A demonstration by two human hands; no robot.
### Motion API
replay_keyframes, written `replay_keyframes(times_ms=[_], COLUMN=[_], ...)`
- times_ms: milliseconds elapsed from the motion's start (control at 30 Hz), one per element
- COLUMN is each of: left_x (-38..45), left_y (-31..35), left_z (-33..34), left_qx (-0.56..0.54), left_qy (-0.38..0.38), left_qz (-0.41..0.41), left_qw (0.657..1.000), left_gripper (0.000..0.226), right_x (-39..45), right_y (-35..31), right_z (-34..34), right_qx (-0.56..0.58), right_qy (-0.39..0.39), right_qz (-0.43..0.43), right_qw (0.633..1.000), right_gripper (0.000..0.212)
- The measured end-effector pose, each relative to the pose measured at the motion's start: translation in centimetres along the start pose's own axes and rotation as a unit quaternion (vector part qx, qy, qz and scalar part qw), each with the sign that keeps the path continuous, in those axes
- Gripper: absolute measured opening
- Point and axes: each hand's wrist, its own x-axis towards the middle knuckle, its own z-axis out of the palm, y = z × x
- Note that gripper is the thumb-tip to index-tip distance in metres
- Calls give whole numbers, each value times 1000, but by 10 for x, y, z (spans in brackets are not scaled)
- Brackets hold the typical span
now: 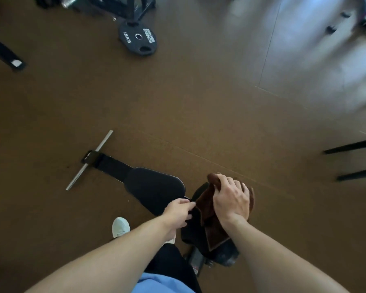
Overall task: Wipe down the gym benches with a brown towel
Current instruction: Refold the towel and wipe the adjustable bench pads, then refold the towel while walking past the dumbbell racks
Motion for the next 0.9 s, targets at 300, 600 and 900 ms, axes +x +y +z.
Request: replay_keyframes(times_ms=[300,600,900], left_x=[-25,-94,-180], left_y=[-2,-43,-145], left_z=[-49,-166,-267], left_qx=[-149,-321,-401], left_qy=[103,202,293], left_qz=[64,104,207], left_qw=[981,919,843], left_gripper=[42,41,27], right_x=[6,-84,-132], right_y=[-52,-188,-327], right_z=[-10,1,21], right_qx=[250,255,221], right_qy=[-130,-319,-439], right_qz=[-92,-406,-334], right_qw=[955,818,804], right_gripper=[28,50,84])
